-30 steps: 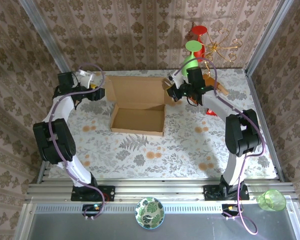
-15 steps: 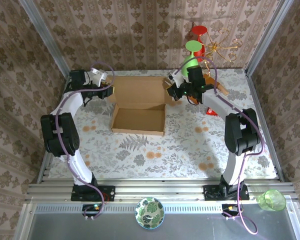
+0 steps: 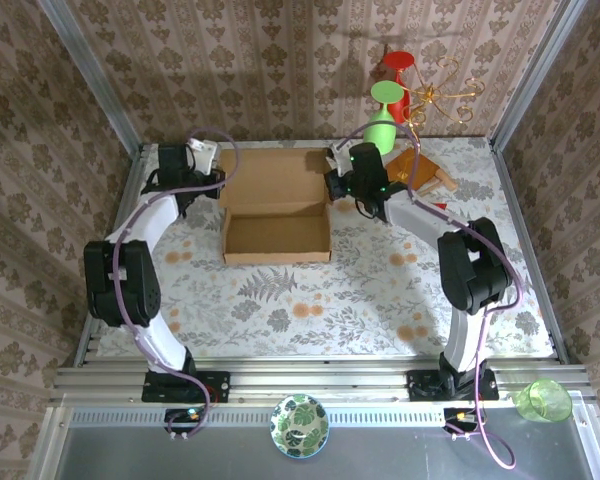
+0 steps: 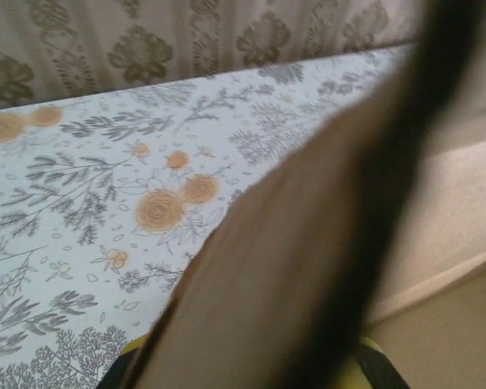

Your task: Fold the paper box

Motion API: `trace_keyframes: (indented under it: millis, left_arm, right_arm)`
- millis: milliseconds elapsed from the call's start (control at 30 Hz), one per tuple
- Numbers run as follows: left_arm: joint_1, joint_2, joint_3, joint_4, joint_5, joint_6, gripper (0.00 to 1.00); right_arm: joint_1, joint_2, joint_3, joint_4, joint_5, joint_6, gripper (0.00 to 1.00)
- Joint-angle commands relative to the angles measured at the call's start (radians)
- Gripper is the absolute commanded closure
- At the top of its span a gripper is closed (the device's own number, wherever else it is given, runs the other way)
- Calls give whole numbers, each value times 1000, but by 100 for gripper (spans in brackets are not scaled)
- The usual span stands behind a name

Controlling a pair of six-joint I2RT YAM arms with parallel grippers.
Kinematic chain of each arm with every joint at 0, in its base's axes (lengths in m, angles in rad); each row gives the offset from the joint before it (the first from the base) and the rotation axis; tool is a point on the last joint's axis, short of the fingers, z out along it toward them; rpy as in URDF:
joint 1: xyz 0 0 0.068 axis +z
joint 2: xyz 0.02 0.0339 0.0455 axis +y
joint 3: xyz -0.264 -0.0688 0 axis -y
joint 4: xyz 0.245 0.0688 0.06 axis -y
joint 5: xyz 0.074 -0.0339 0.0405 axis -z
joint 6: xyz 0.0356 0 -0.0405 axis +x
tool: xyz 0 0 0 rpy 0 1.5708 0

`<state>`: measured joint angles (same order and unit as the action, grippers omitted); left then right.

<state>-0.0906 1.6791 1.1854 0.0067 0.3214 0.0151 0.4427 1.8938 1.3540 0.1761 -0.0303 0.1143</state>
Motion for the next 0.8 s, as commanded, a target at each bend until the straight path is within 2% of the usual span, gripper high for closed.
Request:
trace_keyframes:
  millis: [0,167,333,600,767]
  left_arm:
    - [-18,-40,-83,264,-44,-189,100]
    - [21,-2,-130,508,-16,-352,100]
    - [29,21,-179,642,-14,-389,100]
    - [45,41,-341,896,27,-454,100]
    - [45,44,-454,1031,8,-466,100]
  right_arm:
    - [60,33,6,275,112,143,100]
    - [77,124,73,371,171,220,100]
    - [85,185,91,434,175,206,100]
    - [83,230,13,603,157,168,100]
    - [85,234,-55,663,143,167,100]
